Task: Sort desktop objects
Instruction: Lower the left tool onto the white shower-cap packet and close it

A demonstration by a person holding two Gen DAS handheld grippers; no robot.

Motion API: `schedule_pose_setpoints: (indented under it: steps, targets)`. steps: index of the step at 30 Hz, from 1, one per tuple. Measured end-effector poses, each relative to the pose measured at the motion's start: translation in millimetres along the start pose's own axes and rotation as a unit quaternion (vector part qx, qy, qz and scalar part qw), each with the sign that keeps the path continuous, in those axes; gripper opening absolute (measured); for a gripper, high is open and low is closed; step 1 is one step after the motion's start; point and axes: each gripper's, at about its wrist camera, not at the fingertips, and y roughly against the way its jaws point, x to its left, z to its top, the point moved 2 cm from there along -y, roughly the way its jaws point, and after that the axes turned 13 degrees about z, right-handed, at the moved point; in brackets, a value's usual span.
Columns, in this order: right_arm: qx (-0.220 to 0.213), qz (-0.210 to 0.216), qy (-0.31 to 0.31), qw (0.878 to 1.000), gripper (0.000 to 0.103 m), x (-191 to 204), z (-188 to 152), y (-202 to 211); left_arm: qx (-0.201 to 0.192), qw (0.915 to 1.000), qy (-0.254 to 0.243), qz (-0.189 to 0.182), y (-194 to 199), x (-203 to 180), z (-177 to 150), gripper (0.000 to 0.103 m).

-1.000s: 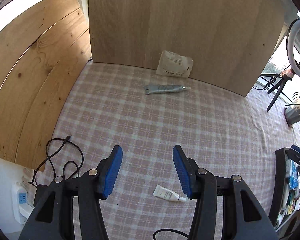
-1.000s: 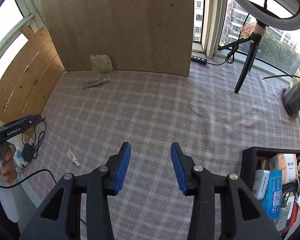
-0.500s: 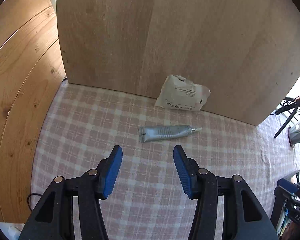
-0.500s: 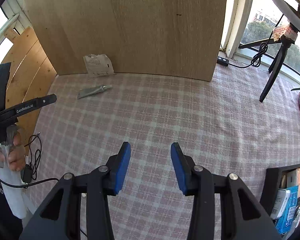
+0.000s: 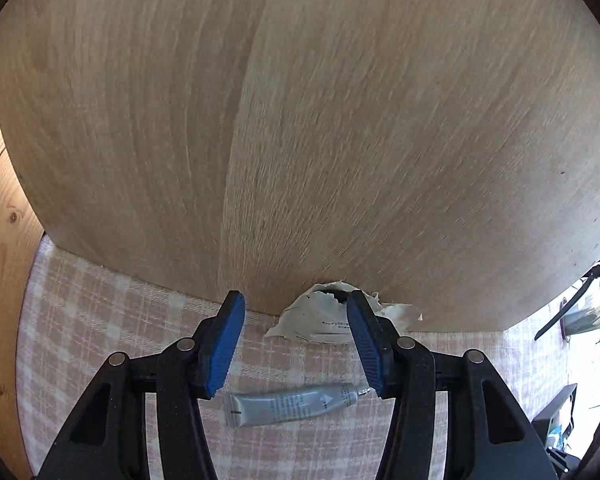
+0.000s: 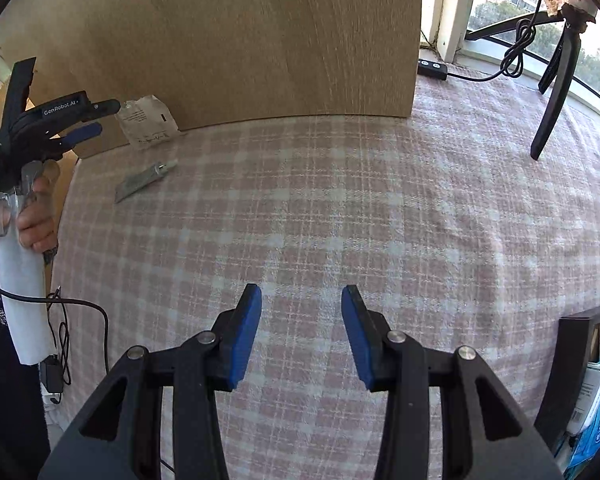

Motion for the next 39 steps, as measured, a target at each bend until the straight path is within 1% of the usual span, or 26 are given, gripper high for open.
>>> schedule_pose_setpoints:
  steps: [3,4,5,6,7,9,10,13,14,16,19,22,24,26,28,30,31,32,34,36,39]
  targets:
    - [0.002,-0.003,0.002,1.000,0.041,1,3,-3,0.011,0.9993,-0.008,-0.036,-7,-1,-3,0.051]
    - [0.003,-0.003,0.001,1.000,0.041,1,4,-4,0.021,0.9980,-0.018,-0.057,-9,-2,-6,0.051]
    - [0.003,-0.002,0.000,1.000,0.041,1,5,-5,0.036,0.9948,-0.037,-0.088,-10,-5,-11,0.051]
    - [0.003,-0.001,-0.001,1.000,0.041,2,5,-5,0.045,0.9916,-0.058,-0.107,-9,-8,-16,0.051]
    - [0.003,0.001,-0.002,1.000,0.041,1,5,-5,0.041,0.9913,-0.076,-0.099,-5,-8,-22,0.051]
    - [0.001,0.006,-0.002,1.000,0.041,1,5,-5,0.024,0.9919,-0.104,-0.069,2,-7,-31,0.051]
    - [0.000,0.007,-0.001,1.000,0.041,1,5,-5,0.015,0.9938,-0.094,-0.056,6,0,-31,0.051]
    - [0.001,0.005,0.004,1.000,0.041,0,7,-8,0.009,0.9981,-0.037,-0.048,11,22,-20,0.051]
    - [0.000,0.008,0.001,1.000,0.041,0,7,-8,0.008,0.9987,-0.026,-0.042,11,26,-15,0.051]
    - [-0.002,0.018,-0.004,1.000,0.041,1,6,-9,0.009,0.9994,-0.023,-0.023,8,27,-8,0.051]
    - [0.000,0.021,0.000,1.000,0.041,7,8,-14,0.013,0.9987,-0.046,-0.017,1,15,-10,0.051]
    - [0.005,0.020,0.001,1.000,0.041,10,9,-23,0.033,0.9964,-0.078,-0.005,-14,-3,-21,0.051]
    - [0.008,0.021,-0.003,1.000,0.041,10,8,-28,0.045,0.9948,-0.091,0.001,-24,-13,-27,0.050]
    - [0.011,0.020,-0.006,1.000,0.041,8,5,-31,0.057,0.9925,-0.108,0.008,-36,-26,-28,0.049]
    - [0.014,0.019,-0.008,1.000,0.041,5,3,-30,0.062,0.9896,-0.126,0.033,-44,-35,-30,0.048]
    - [0.014,0.019,-0.010,1.000,0.041,-1,0,-26,0.076,0.9850,-0.147,0.048,-52,-43,-35,0.040]
    - [0.014,0.020,-0.012,1.000,0.041,-1,-1,-24,0.081,0.9831,-0.156,0.053,-55,-46,-38,0.040]
    - [0.012,0.020,-0.014,1.000,0.041,-2,-1,-21,0.074,0.9822,-0.163,0.057,-54,-48,-41,0.040]
    - [0.011,0.023,-0.018,0.999,0.041,-5,-3,-16,0.082,0.9787,-0.180,0.055,-52,-52,-47,0.040]
    - [0.010,0.027,-0.023,0.999,0.041,-8,-5,-12,0.094,0.9782,-0.180,0.043,-50,-53,-56,0.040]
    - [0.009,0.031,-0.025,0.999,0.041,-12,-13,-4,0.095,0.9760,-0.193,0.036,-39,-57,-81,0.040]
